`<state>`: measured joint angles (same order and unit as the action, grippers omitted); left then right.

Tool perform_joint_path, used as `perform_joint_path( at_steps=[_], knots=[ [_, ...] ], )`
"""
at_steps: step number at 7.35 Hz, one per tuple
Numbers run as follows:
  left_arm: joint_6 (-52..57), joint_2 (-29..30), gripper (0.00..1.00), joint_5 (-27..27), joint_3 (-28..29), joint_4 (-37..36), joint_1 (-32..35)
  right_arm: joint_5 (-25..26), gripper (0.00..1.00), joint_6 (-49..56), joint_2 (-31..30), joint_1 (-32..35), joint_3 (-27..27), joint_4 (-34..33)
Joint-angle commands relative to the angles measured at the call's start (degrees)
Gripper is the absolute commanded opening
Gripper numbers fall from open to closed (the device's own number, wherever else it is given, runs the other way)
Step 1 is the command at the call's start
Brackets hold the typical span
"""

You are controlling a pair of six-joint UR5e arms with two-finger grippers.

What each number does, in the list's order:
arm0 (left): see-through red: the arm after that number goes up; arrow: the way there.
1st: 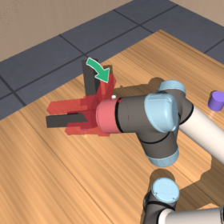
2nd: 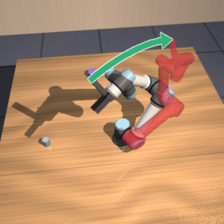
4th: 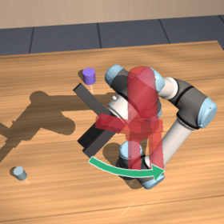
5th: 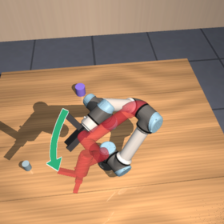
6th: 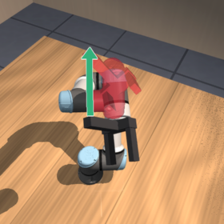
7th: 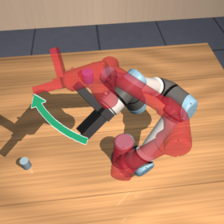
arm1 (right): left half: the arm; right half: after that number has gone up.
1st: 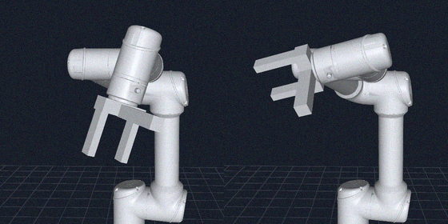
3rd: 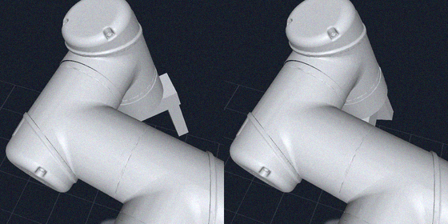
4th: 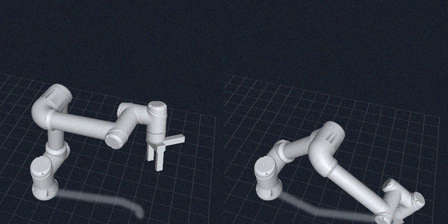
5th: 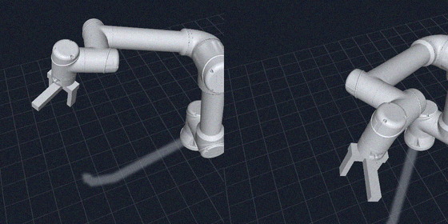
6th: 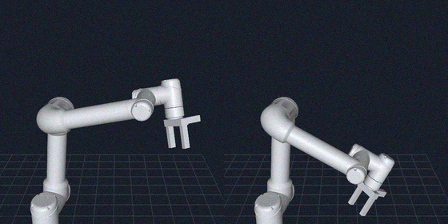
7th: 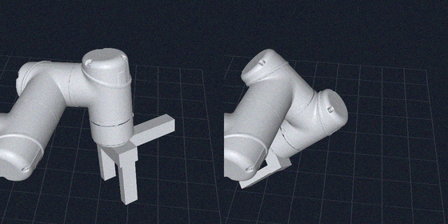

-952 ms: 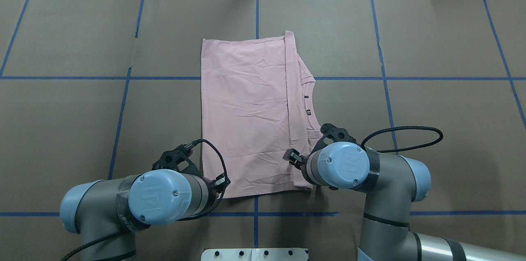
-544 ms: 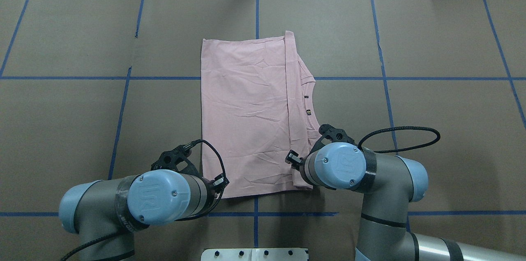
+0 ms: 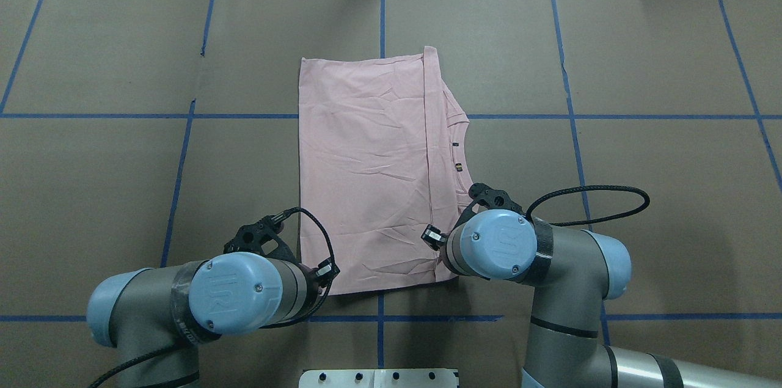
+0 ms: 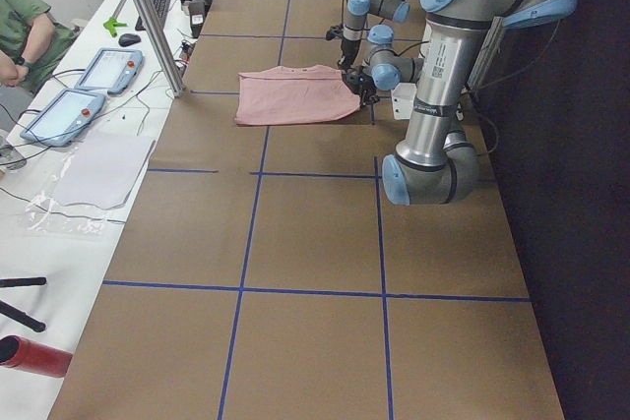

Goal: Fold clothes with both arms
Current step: 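Grasp the near edge of the shirt with both grippers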

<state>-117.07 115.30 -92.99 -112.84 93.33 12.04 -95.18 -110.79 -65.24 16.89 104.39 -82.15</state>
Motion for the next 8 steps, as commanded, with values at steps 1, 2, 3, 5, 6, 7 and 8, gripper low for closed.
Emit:
perform_joint_path(
  at_steps=[1,2,3,5,6,7,8],
  knots=[
    [0.0,0.3,0.00,0.0,0.1,0.0,0.0,0.0,0.00,0.1,0.3,0.2,0.1,0.0],
    [0.0,0.4,0.00,0.1,0.0,-0.1,0.0,-0.6,0.00,0.1,0.3,0.4,1.0,0.0],
    [0.1,0.2,0.00,0.1,-0.2,-0.3,0.0,-0.9,0.00,0.1,-0.3,0.9,3.3,-0.1],
    [0.3,-0.4,0.00,0.2,-2.4,-0.6,-0.1,-1.0,0.00,0.0,-2.1,0.9,5.7,-0.7],
    [0.2,-0.7,0.00,0.2,-5.2,-3.0,-1.2,-1.8,0.00,0.1,-2.9,0.3,7.3,-0.7],
    [0.2,-0.8,0.00,0.2,-8.7,-7.3,-3.0,-1.8,0.00,0.1,-5.2,-1.4,10.9,-0.7],
    [0.2,-0.8,0.00,0.1,-11.1,-9.5,-3.3,-1.8,0.00,0.1,-5.9,-1.8,12.9,-0.7]
  ],
)
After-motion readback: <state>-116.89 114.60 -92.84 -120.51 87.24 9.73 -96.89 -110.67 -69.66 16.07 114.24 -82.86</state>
